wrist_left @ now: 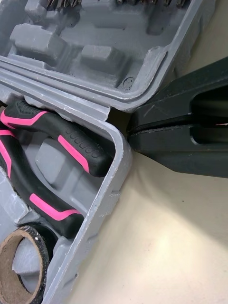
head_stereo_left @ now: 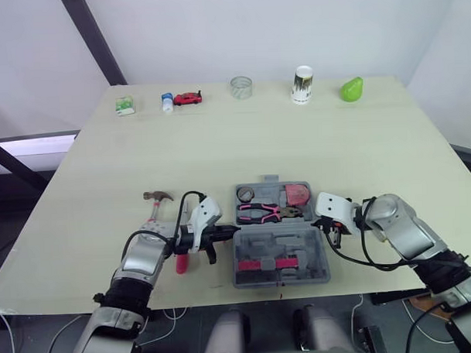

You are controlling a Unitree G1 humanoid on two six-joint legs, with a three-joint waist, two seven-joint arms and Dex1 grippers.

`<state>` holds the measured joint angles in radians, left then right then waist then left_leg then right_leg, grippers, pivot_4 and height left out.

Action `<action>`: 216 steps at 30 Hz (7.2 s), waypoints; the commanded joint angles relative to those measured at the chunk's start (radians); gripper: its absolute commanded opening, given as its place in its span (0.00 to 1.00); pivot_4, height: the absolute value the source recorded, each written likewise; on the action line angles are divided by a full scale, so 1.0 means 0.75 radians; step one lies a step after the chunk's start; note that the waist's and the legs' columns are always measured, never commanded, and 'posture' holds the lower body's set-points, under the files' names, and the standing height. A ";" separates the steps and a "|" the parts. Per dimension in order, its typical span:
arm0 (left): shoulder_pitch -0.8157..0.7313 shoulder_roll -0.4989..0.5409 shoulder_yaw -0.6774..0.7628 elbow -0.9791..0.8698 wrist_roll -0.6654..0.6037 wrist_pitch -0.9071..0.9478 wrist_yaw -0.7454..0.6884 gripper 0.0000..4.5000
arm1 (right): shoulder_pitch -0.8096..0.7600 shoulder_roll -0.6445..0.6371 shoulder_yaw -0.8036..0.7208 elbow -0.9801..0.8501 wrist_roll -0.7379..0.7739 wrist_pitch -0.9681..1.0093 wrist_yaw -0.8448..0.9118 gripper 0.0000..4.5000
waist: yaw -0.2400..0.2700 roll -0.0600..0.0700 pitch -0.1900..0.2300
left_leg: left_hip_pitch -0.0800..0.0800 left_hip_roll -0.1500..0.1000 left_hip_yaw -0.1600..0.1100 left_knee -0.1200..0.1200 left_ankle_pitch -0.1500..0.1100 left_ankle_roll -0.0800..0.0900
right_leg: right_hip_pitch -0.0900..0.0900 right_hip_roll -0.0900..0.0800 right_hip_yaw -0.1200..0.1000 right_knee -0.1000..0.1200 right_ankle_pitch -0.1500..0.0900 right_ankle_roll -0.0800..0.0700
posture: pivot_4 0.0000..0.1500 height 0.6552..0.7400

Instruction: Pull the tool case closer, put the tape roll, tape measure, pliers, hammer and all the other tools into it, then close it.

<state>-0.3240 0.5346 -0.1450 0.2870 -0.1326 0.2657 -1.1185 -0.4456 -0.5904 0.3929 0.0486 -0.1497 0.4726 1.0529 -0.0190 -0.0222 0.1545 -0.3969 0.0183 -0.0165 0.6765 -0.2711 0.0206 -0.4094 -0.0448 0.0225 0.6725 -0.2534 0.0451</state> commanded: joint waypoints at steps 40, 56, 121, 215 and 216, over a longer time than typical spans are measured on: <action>0.615 -0.056 0.804 -0.821 -0.656 0.276 0.437 0.07 | 0.551 0.026 -0.836 -0.393 0.784 -0.153 -0.090 0.05 | 0.008 0.001 0.002 | 0.001 0.005 0.001 -0.003 0.000 0.000 | 0.000 -0.003 0.001 -0.001 0.000 0.000 | 1.00 1.00; 1.187 -0.054 1.124 -0.526 -0.690 0.010 0.214 0.99 | 1.201 -0.055 -1.315 -0.077 0.844 -0.566 0.075 1.00 | 0.007 0.001 0.001 | 0.010 0.007 0.012 -0.008 -0.001 0.000 | 0.006 -0.002 0.007 -0.015 -0.007 0.001 | 1.00 1.00; 0.604 0.235 0.553 -1.024 -0.982 0.303 0.038 1.00 | 0.726 0.490 -0.759 -0.793 0.510 0.719 -1.190 0.02 | 0.006 0.006 0.006 | 0.013 0.007 0.009 -0.012 -0.001 0.000 | 0.010 0.001 0.009 -0.015 -0.002 -0.001 | 1.00 1.00; 0.590 0.260 0.617 -0.746 -1.010 0.194 -0.383 1.00 | 0.385 0.274 -0.791 -0.570 0.453 1.242 -0.856 0.17 | 0.000 0.003 0.021 | 0.000 0.003 0.008 -0.008 0.001 -0.002 | -0.001 0.000 0.005 -0.013 0.001 0.002 | 1.00 1.00; 0.589 0.259 0.616 -0.744 -1.008 0.192 -0.385 1.00 | 0.396 0.300 -0.827 -0.554 0.468 1.203 -0.852 0.22 | -0.001 -0.002 0.018 | 0.000 0.003 0.008 -0.009 0.001 -0.002 | -0.001 0.001 0.005 -0.013 0.001 0.002 | 1.00 1.00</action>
<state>0.1197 0.7178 0.3048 -0.2628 -0.8886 0.4276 -1.3910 -0.1701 -0.3931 -0.1912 -0.4119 0.1957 1.4520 0.4306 -0.0200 -0.0237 0.1679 -0.3968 0.0213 -0.0102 0.6702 -0.2701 0.0188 -0.4098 -0.0437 0.0266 0.6628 -0.2528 0.0465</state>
